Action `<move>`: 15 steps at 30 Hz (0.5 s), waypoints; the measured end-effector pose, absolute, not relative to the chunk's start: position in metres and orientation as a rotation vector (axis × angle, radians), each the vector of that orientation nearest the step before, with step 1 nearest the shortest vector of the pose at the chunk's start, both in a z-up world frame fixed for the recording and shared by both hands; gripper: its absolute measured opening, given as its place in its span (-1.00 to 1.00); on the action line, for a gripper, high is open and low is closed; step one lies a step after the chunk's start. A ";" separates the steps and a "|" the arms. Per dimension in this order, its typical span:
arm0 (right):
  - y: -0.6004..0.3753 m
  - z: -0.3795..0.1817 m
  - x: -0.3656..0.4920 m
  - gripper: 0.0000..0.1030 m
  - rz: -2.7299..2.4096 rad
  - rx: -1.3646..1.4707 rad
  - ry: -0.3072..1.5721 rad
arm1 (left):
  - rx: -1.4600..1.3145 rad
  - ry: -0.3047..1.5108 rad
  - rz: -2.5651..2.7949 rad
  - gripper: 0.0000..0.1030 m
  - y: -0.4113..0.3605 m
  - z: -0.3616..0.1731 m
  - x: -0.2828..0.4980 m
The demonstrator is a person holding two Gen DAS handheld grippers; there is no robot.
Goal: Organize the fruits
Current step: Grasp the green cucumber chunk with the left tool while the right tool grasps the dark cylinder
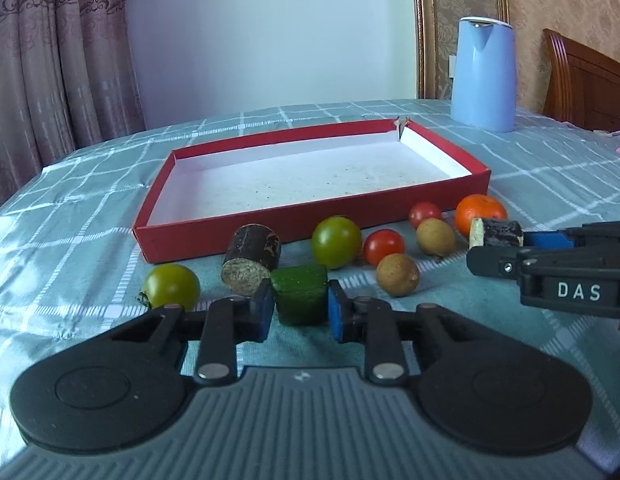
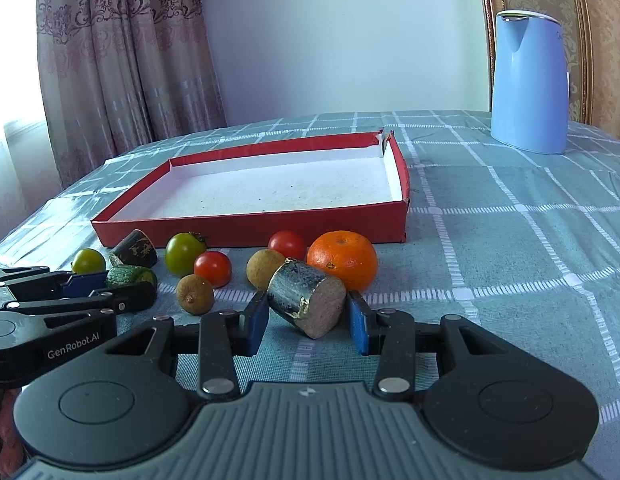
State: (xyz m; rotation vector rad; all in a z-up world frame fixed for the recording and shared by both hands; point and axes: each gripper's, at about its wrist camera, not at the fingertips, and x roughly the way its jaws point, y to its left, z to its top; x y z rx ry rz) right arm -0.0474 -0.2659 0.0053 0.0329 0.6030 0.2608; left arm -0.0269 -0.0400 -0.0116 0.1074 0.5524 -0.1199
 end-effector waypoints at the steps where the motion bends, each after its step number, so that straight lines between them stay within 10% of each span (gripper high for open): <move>1: -0.266 0.005 -0.047 -0.21 0.261 0.032 0.603 | 0.095 0.552 -0.122 -0.52 -0.038 -0.012 -0.027; 15: -0.276 0.014 -0.051 -0.21 0.299 0.074 0.581 | 0.064 0.453 -0.139 -0.53 -0.035 0.003 -0.046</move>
